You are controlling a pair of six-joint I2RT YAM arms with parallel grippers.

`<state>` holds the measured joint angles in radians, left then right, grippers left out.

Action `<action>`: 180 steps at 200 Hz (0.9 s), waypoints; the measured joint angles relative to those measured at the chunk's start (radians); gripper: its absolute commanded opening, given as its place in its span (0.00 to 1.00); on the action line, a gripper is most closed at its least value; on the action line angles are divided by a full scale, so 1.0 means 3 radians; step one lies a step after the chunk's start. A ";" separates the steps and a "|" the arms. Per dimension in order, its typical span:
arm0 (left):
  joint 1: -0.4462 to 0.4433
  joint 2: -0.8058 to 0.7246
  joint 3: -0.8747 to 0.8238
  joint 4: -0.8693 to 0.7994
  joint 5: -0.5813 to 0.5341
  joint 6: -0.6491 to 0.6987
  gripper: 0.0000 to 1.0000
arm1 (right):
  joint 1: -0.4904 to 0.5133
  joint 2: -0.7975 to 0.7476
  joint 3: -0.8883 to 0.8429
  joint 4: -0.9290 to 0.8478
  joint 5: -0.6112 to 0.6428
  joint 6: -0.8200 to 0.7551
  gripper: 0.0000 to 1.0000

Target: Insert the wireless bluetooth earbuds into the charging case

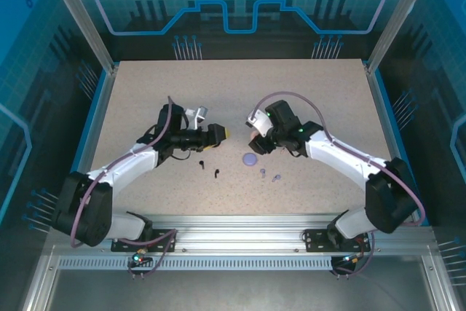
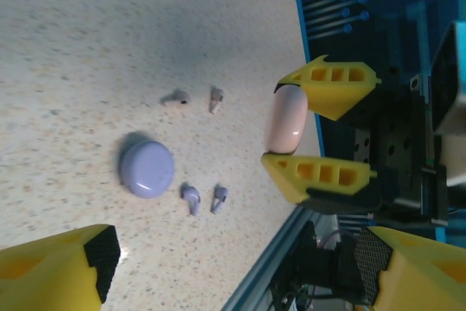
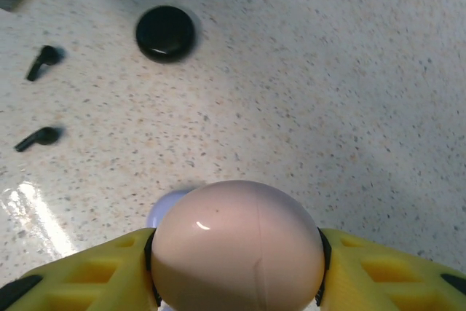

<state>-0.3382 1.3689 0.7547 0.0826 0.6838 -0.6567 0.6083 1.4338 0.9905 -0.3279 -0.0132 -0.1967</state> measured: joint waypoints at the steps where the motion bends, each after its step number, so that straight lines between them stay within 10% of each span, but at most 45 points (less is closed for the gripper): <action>1: -0.0004 0.0003 0.0003 0.0005 0.0001 0.0000 0.85 | 0.0003 -0.0009 -0.0010 0.0013 -0.0003 -0.0003 0.52; 121: -0.0523 0.0469 0.0389 0.0172 0.0191 -0.0011 0.76 | 0.0292 -0.0510 -0.0553 0.0632 0.0028 -0.0235 0.52; 180: -0.0596 0.0613 0.0509 0.0164 0.0234 0.0000 0.53 | 0.0292 -0.0510 -0.0553 0.0638 0.0029 -0.0234 0.52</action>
<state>-0.5171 1.5528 0.9073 0.1318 0.7540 -0.6567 0.6960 1.2808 0.8246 -0.1364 -0.0044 -0.2668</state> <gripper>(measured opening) 0.570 0.525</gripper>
